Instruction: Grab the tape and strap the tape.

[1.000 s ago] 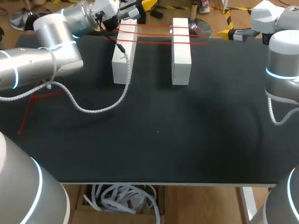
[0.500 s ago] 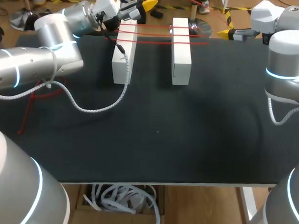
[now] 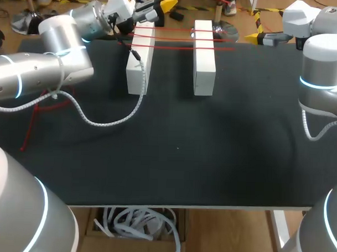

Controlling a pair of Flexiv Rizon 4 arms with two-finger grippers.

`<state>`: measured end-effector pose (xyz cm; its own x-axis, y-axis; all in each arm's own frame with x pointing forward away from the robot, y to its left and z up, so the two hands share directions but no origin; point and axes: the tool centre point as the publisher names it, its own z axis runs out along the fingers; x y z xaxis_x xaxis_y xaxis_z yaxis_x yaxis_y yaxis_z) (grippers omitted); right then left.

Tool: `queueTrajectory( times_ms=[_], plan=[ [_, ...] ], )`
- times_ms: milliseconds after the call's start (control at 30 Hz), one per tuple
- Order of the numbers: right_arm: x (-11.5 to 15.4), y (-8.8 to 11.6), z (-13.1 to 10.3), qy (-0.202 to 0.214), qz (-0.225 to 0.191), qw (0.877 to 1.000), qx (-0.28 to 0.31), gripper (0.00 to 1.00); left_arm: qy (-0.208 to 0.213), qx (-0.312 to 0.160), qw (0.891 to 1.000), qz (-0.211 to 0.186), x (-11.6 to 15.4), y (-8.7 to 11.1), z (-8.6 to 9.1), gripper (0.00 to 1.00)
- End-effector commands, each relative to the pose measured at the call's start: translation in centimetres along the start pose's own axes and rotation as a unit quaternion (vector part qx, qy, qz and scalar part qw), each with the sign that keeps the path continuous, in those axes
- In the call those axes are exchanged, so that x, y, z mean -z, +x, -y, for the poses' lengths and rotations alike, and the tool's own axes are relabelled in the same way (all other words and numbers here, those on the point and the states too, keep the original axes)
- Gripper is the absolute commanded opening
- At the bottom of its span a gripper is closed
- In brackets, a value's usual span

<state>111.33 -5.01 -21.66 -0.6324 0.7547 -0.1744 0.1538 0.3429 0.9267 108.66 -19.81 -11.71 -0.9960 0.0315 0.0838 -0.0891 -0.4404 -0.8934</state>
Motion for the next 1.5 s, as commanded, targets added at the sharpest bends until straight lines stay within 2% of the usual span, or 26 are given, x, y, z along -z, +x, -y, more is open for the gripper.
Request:
queueTrajectory(
  times_ms=[33, 767, 800, 833, 933, 1000, 1167, 1267, 1300, 1333, 1400, 1433, 1467, 1500],
  plan=[
    [0.0, 0.0, 0.0, 0.001, 0.0, 1.0, 0.0, 1.0, 0.008, -0.008, 1.0, -0.013, 0.0, 0.0, 0.0, 0.0],
    [0.0, 0.0, 0.0, 0.001, 0.0, 1.0, 0.0, 1.0, 0.008, -0.008, 1.0, -0.013, 0.0, 0.0, 0.0, 0.0],
    [0.0, -0.2, -0.1, 0.002, 0.022, 1.0, 0.009, 1.0, 0.008, -0.008, 1.0, -0.013, 0.0, 0.0, 0.0, 0.0],
    [0.0, -0.1, -0.5, -0.016, 0.033, 0.999, 0.006, 1.0, 0.008, -0.008, 1.0, -0.013, 0.0, 0.0, 0.0, 0.0],
    [0.3, 0.4, -1.4, -0.059, 0.105, 0.993, 0.003, 1.0, 0.008, -0.008, 1.0, -0.013, 0.0, 0.0, 0.0, 0.0],
    [0.8, 0.8, -1.5, -0.072, 0.136, 0.988, -0.025, 1.0, 0.008, -0.008, 1.0, -0.013, 0.0, 0.0, 0.0, 0.0],
    [2.1, 1.7, -1.1, -0.102, 0.195, 0.97, -0.107, 1.0, 0.008, -0.008, 1.0, -0.013, 0.0, 0.0, 0.0, 0.0],
    [2.9, 2.2, -0.6, -0.118, 0.222, 0.952, -0.177, 1.0, 0.008, -0.008, 1.0, -0.013, 0.0, 0.0, 0.0, 0.0],
    [3.2, 2.3, -0.4, -0.129, 0.23, 0.941, -0.212, 1.0, 0.008, -0.008, 1.0, -0.013, 0.0, 0.0, 0.0, 0.0],
    [3.5, 2.3, -0.1, -0.134, 0.242, 0.925, -0.263, 1.0, 0.008, -0.008, 1.0, -0.013, 0.0, 0.0, 0.0, 0.0],
    [4.0, 2.3, 0.3, -0.133, 0.258, 0.902, -0.319, 1.0, 0.008, -0.008, 1.0, -0.013, 0.0, 0.0, 0.0, 0.0],
    [4.3, 2.4, 0.5, -0.139, 0.266, 0.887, -0.351, 1.0, 0.008, -0.008, 1.0, -0.013, 0.0, 0.0, 0.0, 0.0],
    [4.4, 2.4, 0.6, -0.143, 0.268, 0.879, -0.366, 1.0, 0.008, -0.008, 1.0, -0.013, 0.0, 0.0, 0.0, 0.0],
    [4.6, 2.4, 0.7, -0.15, 0.272, 0.864, -0.397, 1.0, 0.008, -0.008, 1.0, -0.013, 0.0, 0.0, 0.0, 0.0]
  ],
)
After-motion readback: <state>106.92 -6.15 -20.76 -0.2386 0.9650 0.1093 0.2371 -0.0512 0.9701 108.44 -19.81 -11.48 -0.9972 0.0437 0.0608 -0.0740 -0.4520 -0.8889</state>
